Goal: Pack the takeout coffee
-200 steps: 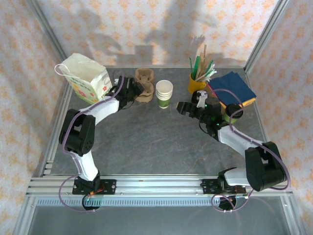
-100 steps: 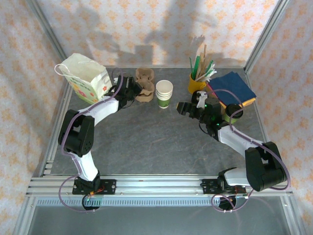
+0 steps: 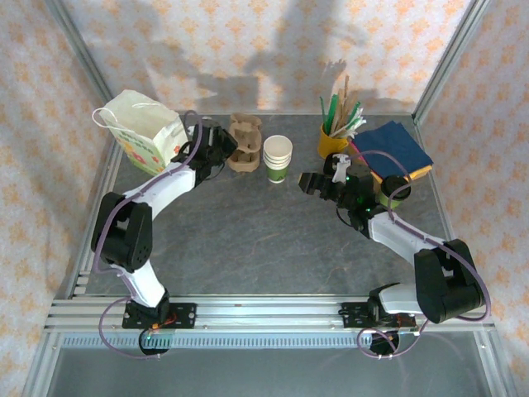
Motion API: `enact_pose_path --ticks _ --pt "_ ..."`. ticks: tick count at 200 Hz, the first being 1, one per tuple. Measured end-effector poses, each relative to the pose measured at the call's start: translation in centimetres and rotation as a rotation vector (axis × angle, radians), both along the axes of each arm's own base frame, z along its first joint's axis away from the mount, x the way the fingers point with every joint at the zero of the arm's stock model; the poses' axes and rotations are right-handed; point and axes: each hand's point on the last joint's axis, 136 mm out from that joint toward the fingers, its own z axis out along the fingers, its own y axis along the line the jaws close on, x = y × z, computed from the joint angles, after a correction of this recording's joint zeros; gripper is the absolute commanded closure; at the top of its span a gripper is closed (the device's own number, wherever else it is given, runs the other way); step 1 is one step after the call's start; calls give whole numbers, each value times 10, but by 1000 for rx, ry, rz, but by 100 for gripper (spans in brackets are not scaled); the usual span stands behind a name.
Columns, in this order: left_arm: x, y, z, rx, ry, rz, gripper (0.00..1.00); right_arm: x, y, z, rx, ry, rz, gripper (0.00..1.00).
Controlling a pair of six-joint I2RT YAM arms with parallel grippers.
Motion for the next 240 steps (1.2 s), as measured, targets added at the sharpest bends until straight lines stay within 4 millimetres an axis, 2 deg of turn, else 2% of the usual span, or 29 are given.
enact_pose_path --ticks 19,33,73,102,137,158,179,202,240 --pt "-2 3 19 1 -40 0 93 -1 0 4 -1 1 1 6" --pt "-5 6 32 7 -69 0 93 0 0 16 1 -13 3 6" --pt "-24 14 69 60 -128 -27 94 -1 8 83 22 -110 44 7" --pt "-50 21 100 129 -173 -67 94 -5 24 128 18 -161 99 8" --pt "-85 24 137 232 -224 -169 95 -21 53 171 -10 -199 189 11" --pt "-108 22 150 289 -241 -251 95 -27 67 191 -32 -221 221 11" --pt "-133 16 154 333 -253 -359 95 -31 79 199 -63 -225 244 12" --pt "-156 8 149 355 -249 -472 96 -35 95 199 -100 -216 280 12" --pt "-181 -8 116 354 -187 -630 99 -38 114 173 -178 -154 330 12"
